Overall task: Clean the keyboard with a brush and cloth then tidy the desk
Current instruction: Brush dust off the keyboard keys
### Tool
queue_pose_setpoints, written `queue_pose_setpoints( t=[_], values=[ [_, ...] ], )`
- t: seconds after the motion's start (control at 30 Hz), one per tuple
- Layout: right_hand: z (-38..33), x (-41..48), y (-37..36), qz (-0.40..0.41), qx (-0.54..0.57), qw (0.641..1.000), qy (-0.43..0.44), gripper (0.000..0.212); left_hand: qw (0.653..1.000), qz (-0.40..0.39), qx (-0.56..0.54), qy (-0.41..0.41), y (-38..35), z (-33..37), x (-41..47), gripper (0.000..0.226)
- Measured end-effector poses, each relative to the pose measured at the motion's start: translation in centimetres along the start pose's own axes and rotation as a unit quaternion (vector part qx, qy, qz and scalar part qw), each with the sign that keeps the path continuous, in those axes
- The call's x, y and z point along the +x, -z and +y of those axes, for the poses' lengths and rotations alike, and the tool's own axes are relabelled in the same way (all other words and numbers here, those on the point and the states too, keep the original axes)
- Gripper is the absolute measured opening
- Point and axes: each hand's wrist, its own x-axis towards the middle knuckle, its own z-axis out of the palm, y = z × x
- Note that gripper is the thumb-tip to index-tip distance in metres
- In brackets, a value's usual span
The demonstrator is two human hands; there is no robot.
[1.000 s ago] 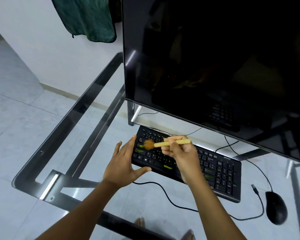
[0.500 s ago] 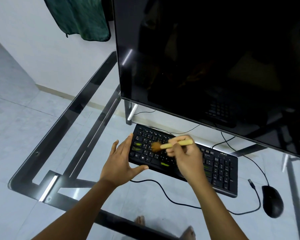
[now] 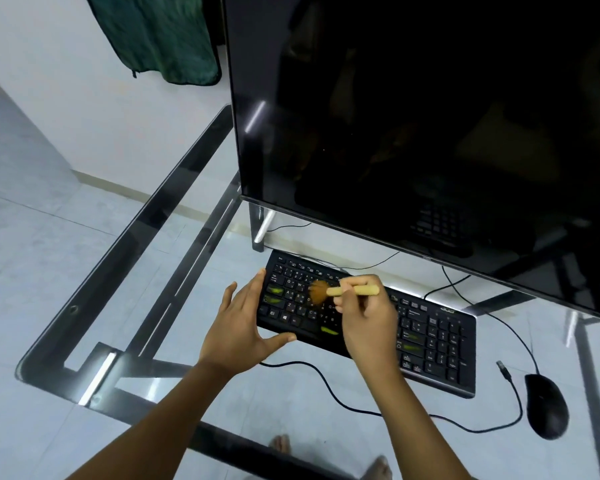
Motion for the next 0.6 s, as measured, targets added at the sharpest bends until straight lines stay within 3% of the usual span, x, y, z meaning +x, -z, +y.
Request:
queue_pose_setpoints(
  t=[0.03,0.1,0.17,0.23,0.3,0.37,0.43,0.47,0.6],
  values=[
    [-0.4,0.0,-0.1,-0.020,0.031,0.999,-0.006,0.009,1.000,0.002,0.000,0.000,0.0,0.0,0.0,0.115],
    [-1.1,-0.6,-1.1,-0.157,0.046,0.985,-0.050,0.008,1.000,0.000,0.000,-0.002,0.0,-0.2,0.0,0.113],
    [-0.8,-0.8,-1.2,-0.241,-0.032,0.969,-0.035,0.010,1.000,-0.002,0.003,-0.002,0.0,-0.2,-0.1,0.113],
    [0.0,0.3,-0.3,-0.148,-0.089,0.985,0.028,0.013,1.000,-0.005,0.002,-0.003,0.0,-0.1,0.0,0.113],
    [0.3,1.2,1.0,-0.030,-0.075,0.994,0.073,0.014,1.000,-0.002,-0.004,-0.006,0.0,0.0,0.0,0.112],
    [0.1,1.4,1.3,-0.053,-0.018,0.998,0.033,0.012,1.000,-0.002,-0.003,-0.004,0.1,0.0,0.1,0.112],
    [0.1,1.0,1.0,-0.170,-0.002,0.985,-0.034,0.013,1.000,-0.006,-0.003,0.000,0.1,-0.1,0.1,0.112],
    [0.3,1.0,1.0,-0.188,-0.024,0.981,-0.039,0.014,1.000,-0.009,-0.003,0.000,0.1,-0.1,0.1,0.112],
    [0.9,2.1,2.4,-0.021,-0.071,0.995,0.063,0.022,1.000,-0.008,-0.005,0.000,0.2,0.0,0.1,0.112]
  ],
)
